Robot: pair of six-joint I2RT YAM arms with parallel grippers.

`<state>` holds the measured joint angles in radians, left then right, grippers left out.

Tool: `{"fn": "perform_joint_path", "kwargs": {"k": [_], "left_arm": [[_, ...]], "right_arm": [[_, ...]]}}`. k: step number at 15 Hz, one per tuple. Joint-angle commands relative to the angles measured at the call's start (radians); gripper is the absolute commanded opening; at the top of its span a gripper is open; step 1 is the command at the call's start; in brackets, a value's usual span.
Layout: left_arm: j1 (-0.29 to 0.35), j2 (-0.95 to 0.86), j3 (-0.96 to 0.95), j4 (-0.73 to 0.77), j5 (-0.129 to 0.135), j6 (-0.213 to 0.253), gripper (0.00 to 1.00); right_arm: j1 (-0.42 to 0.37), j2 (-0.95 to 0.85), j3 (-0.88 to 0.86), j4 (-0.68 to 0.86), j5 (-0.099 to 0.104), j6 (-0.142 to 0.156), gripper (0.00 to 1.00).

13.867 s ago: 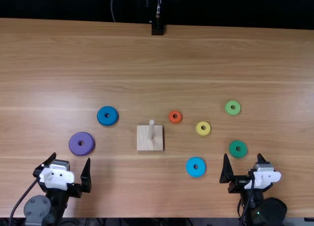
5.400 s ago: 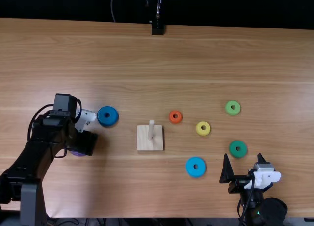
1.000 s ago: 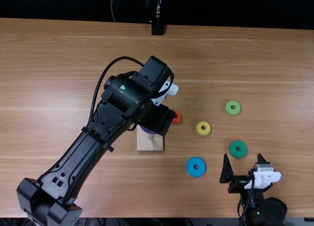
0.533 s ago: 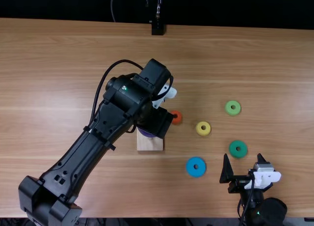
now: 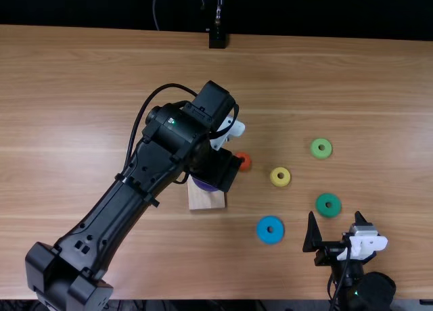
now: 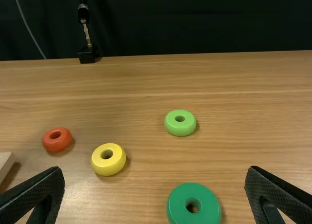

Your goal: Build the Hanoi tower: stack the rings onto the peg from bottom to top in this color order: purple, dark blue, light blue, dark green, light green, yellow, orange.

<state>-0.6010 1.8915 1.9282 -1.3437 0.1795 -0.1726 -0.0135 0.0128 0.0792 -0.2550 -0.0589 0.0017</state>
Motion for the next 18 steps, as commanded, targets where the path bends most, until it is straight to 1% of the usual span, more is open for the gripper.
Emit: {"fn": "perform_joint_path", "kwargs": {"k": [1,4,7,10,13,14,16,17,18], "left_arm": [[0.014,0.018,-0.032,-0.004,0.040,-0.006,1.00],[0.020,0.017,-0.041,-0.002,0.036,0.000,1.00],[0.026,0.014,-0.038,-0.002,0.025,0.005,1.00],[0.063,0.004,-0.020,0.002,0.023,0.005,1.00],[0.107,0.003,0.071,0.002,0.023,0.007,1.00],[0.127,0.000,0.103,0.002,0.027,0.007,1.00],[0.164,0.000,0.150,0.006,0.023,0.009,1.00],[0.178,-0.002,0.164,0.029,0.010,0.011,1.00],[0.188,-0.009,0.169,0.077,-0.040,0.012,1.00]], "right_arm": [[-0.008,-0.013,-0.059,-0.074,0.004,0.002,1.00],[-0.008,-0.013,-0.061,-0.074,0.004,0.002,1.00],[-0.006,-0.013,-0.059,-0.074,0.004,0.002,1.00],[-0.008,-0.013,-0.059,-0.074,0.004,0.002,1.00],[-0.008,-0.013,-0.059,-0.074,0.004,0.002,1.00],[-0.006,-0.013,-0.061,-0.074,0.004,0.002,1.00],[-0.008,-0.013,-0.059,-0.074,0.004,0.002,1.00],[-0.008,-0.013,-0.059,-0.074,0.004,0.002,1.00],[-0.006,-0.013,-0.059,-0.074,0.004,0.002,1.00]]}}
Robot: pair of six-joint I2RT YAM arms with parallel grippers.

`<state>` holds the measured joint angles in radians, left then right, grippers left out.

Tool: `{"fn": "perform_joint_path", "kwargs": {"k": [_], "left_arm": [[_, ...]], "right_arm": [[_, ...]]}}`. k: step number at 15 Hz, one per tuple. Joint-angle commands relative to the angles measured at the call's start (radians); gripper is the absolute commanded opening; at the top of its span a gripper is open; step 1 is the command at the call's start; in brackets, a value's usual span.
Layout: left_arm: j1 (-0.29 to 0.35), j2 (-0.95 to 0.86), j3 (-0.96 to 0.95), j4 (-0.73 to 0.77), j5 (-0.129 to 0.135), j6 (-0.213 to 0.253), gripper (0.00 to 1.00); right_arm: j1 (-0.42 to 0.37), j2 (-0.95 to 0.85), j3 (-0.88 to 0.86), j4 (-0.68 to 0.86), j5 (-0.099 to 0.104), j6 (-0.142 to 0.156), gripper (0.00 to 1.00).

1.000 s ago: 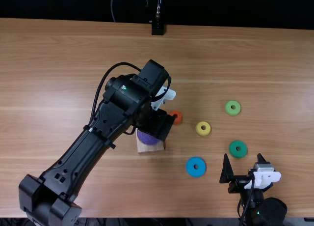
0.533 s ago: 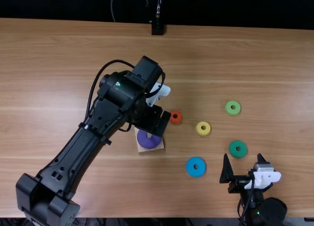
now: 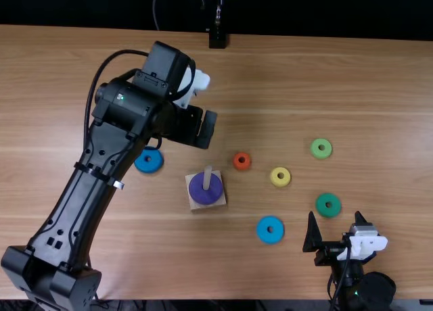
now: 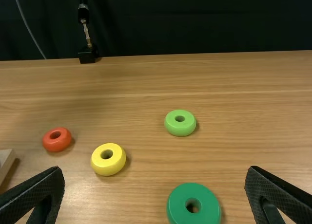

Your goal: Build the Hanoi tower: stack the rings onto the peg from bottom to top in this color order: purple, dark blue, light blue, dark green, light green, yellow, orange.

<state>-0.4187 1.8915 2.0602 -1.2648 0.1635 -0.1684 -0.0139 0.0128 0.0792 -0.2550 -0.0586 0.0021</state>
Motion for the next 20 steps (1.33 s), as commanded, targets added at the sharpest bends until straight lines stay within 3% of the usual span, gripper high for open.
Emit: {"fn": "perform_joint_path", "kwargs": {"k": [1,2,3,4,5,6,7,8,9,10,11,15,20], "left_arm": [[0.012,-0.025,0.040,0.009,-0.128,0.019,1.00],[0.029,-0.035,0.040,0.008,-0.278,0.069,1.00],[0.026,-0.035,0.034,0.008,-0.397,0.156,1.00],[0.028,-0.037,0.029,0.008,-0.451,0.216,1.00],[0.034,-0.037,-0.006,0.008,-0.441,0.227,1.00],[0.041,-0.037,-0.086,0.009,-0.412,0.227,1.00],[0.060,-0.037,-0.170,0.020,-0.346,0.227,1.00],[0.086,-0.037,-0.247,0.028,-0.243,0.227,1.00],[0.104,-0.037,-0.304,0.046,-0.156,0.225,1.00],[0.116,-0.037,-0.337,0.079,-0.127,0.225,1.00],[0.132,-0.037,-0.359,0.125,-0.116,0.225,1.00],[0.153,-0.028,-0.477,0.263,-0.116,0.231,1.00],[0.156,0.043,-0.515,0.315,-0.116,0.240,1.00]], "right_arm": [[-0.006,-0.013,-0.059,-0.074,0.003,0.002,1.00],[-0.008,-0.013,-0.059,-0.074,0.003,0.002,1.00],[-0.008,-0.013,-0.059,-0.074,0.003,0.002,1.00],[-0.006,-0.013,-0.059,-0.074,0.003,0.002,1.00],[-0.008,-0.013,-0.059,-0.074,0.003,0.002,1.00],[-0.008,-0.013,-0.059,-0.074,0.003,0.002,1.00],[-0.008,-0.013,-0.059,-0.074,0.003,0.002,1.00],[-0.008,-0.013,-0.061,-0.074,0.003,0.002,1.00],[-0.008,-0.013,-0.059,-0.074,0.003,0.002,1.00],[-0.008,-0.013,-0.059,-0.074,0.003,0.002,1.00],[-0.006,-0.013,-0.059,-0.074,0.003,0.002,1.00],[-0.006,-0.013,-0.061,-0.074,0.003,0.002,1.00],[-0.008,-0.013,-0.059,-0.074,0.003,0.002,1.00]]}}
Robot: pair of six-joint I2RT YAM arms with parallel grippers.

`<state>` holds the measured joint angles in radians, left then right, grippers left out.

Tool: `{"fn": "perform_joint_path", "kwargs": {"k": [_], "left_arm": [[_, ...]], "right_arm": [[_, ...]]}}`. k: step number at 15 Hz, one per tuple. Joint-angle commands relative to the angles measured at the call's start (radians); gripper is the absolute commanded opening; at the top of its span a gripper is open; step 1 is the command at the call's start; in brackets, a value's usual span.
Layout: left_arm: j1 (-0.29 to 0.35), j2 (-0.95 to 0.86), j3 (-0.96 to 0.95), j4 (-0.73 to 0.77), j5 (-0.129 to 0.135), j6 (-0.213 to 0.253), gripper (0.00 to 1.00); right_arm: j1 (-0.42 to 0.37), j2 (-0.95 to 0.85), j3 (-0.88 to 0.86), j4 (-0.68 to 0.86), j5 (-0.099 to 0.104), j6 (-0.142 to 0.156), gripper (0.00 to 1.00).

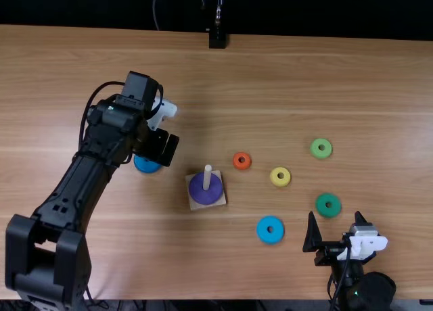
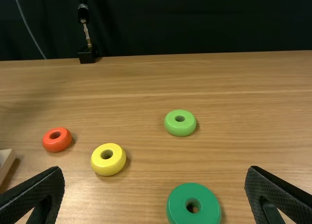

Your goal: Build the Hanoi tower: stack the rings onto the peg from bottom to top in this color order: purple, dark blue, light blue, dark green, light green, yellow, orange.

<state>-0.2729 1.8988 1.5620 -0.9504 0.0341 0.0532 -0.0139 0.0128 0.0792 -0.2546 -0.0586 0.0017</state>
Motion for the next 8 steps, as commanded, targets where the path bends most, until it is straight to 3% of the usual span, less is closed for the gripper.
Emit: {"fn": "perform_joint_path", "kwargs": {"k": [1,5,7,8], "left_arm": [[0.017,0.046,-0.017,0.002,0.014,0.019,1.00],[0.035,0.089,-0.019,0.032,-0.003,0.019,1.00],[0.035,0.091,-0.036,0.037,-0.030,0.015,1.00],[0.035,0.091,-0.036,0.037,-0.025,0.015,1.00]], "right_arm": [[-0.008,-0.013,-0.059,-0.074,0.003,0.002,1.00],[-0.008,-0.013,-0.059,-0.074,0.003,0.002,1.00],[-0.008,-0.013,-0.061,-0.074,0.003,0.002,1.00],[-0.008,-0.013,-0.059,-0.074,0.003,0.002,1.00]]}}
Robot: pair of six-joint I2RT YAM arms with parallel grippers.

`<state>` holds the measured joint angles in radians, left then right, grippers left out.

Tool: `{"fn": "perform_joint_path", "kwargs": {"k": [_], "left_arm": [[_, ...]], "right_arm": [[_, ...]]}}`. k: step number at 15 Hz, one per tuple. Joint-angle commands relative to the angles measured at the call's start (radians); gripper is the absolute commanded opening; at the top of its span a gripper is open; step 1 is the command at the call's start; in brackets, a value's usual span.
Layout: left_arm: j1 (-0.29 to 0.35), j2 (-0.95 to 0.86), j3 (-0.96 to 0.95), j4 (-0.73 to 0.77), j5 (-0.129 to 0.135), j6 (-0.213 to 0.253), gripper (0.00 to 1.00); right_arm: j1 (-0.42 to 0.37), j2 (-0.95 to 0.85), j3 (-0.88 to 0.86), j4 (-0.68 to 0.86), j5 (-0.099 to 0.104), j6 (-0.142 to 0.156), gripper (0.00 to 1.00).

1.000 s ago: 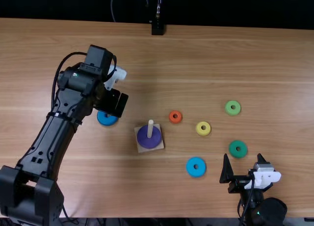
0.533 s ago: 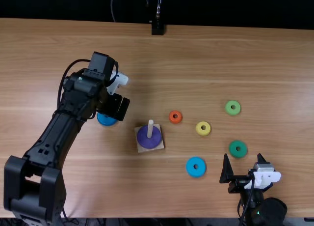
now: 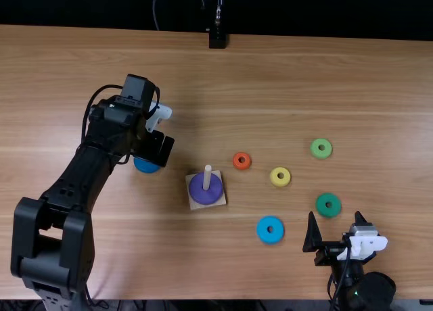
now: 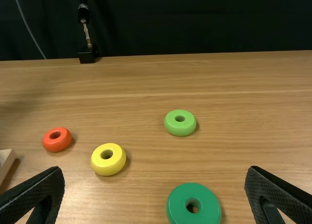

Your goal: Build the Hanoi tower: stack the rings onto the peg from bottom to top in this color order: purple, dark blue, light blue, dark green, light green, yellow, orange.

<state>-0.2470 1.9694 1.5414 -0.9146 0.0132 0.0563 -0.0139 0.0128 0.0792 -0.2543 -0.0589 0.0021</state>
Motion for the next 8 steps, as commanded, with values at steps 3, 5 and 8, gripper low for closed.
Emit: {"fn": "perform_joint_path", "kwargs": {"k": [3,5,8], "left_arm": [[0.006,0.022,-0.021,0.002,-0.006,0.014,1.00],[0.008,0.046,-0.029,0.003,0.000,0.012,1.00],[0.008,0.097,-0.027,0.003,0.005,0.014,1.00]], "right_arm": [[-0.006,-0.013,-0.059,-0.074,0.004,0.002,1.00],[-0.008,-0.013,-0.061,-0.074,0.004,0.002,1.00],[-0.008,-0.013,-0.059,-0.074,0.004,0.002,1.00]]}}
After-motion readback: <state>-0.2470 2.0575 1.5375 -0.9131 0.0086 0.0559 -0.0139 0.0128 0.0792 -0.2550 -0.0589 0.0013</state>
